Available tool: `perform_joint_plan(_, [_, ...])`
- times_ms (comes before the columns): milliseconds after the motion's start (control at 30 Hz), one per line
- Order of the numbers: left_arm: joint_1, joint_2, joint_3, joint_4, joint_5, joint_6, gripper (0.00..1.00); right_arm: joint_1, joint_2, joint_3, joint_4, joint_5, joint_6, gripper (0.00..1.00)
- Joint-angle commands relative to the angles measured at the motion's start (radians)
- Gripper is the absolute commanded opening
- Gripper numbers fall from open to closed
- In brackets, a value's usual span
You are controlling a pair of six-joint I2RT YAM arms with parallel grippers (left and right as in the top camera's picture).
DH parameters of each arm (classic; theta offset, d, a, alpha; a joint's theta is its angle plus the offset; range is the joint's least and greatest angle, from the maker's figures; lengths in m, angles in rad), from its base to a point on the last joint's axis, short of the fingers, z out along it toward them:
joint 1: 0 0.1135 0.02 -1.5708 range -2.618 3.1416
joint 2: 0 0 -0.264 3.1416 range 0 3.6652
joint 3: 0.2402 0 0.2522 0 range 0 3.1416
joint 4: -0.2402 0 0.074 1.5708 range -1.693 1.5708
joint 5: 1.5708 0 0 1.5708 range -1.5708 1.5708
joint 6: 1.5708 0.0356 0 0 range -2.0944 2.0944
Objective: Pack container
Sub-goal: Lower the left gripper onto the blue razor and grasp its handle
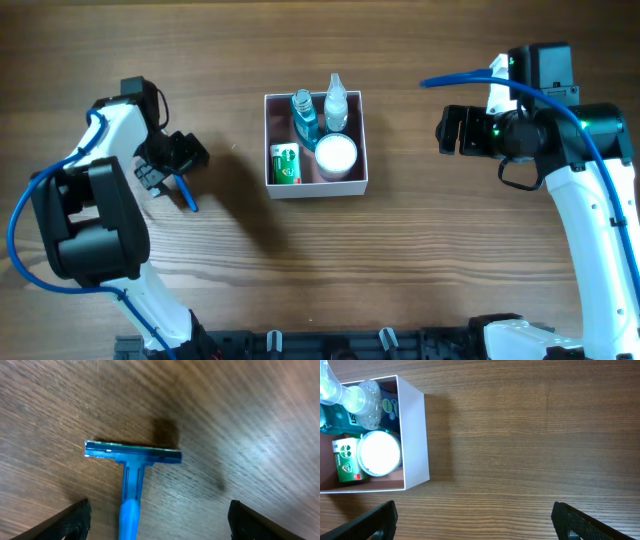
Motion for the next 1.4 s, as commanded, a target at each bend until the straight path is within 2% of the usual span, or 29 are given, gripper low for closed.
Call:
perform_joint_plan(0, [0.005,0.012,-0.044,0.013,0.006,0.019,0.88,-0.002,0.007,-0.006,0.006,-0.016,-0.012,1.00])
perform_joint_plan(233, [0.005,0.012,-0.044,0.011,0.006,0.019,0.86,-0.002,0.007,-0.006,0.006,-0.016,-0.013,1.00])
perform_joint_plan(300, [0.005,0.012,-0.044,0.008,0.006,0.020,0.79,-0.002,0.007,-0.006,0.006,-0.016,-0.013,1.00])
perform_joint_plan(333, [0.005,0.012,-0.044,0.008,0.006,0.020,0.73,-0.002,0.007,-0.006,0.006,-0.016,-0.013,1.00])
perform_joint_plan(600, [0.005,0.012,-0.044,0.007,-0.035,0.020,0.53,-0.002,0.007,-0.006,0.006,-0.016,-0.013,1.00])
perform_joint_plan(700, [0.005,0.012,-0.044,0.008,-0.035,0.020,0.50,-0.002,0.007,-0.006,0.006,-0.015,-0.013,1.00])
perform_joint_plan(800, [0.005,0.012,-0.044,0.007,-0.035,0.019,0.42,-0.002,0.007,-0.006,0.006,-0.016,-0.013,1.00])
perform_joint_plan(1067, [0.005,0.012,-0.044,0.008,-0.035,0.019,0.34,-0.002,0.007,-0.006,0.006,-0.016,-0.013,1.00])
perform_joint_plan(1267, [0.005,0.012,-0.044,0.007,-0.035,0.019,0.18,-0.002,0.007,-0.006,0.006,-0.016,-0.012,1.00])
perform_joint_plan(1367, [0.005,0.012,-0.044,0.004,-0.035,0.019,0.18,-0.002,0.007,-0.006,0.009,-0.016,-0.012,1.00])
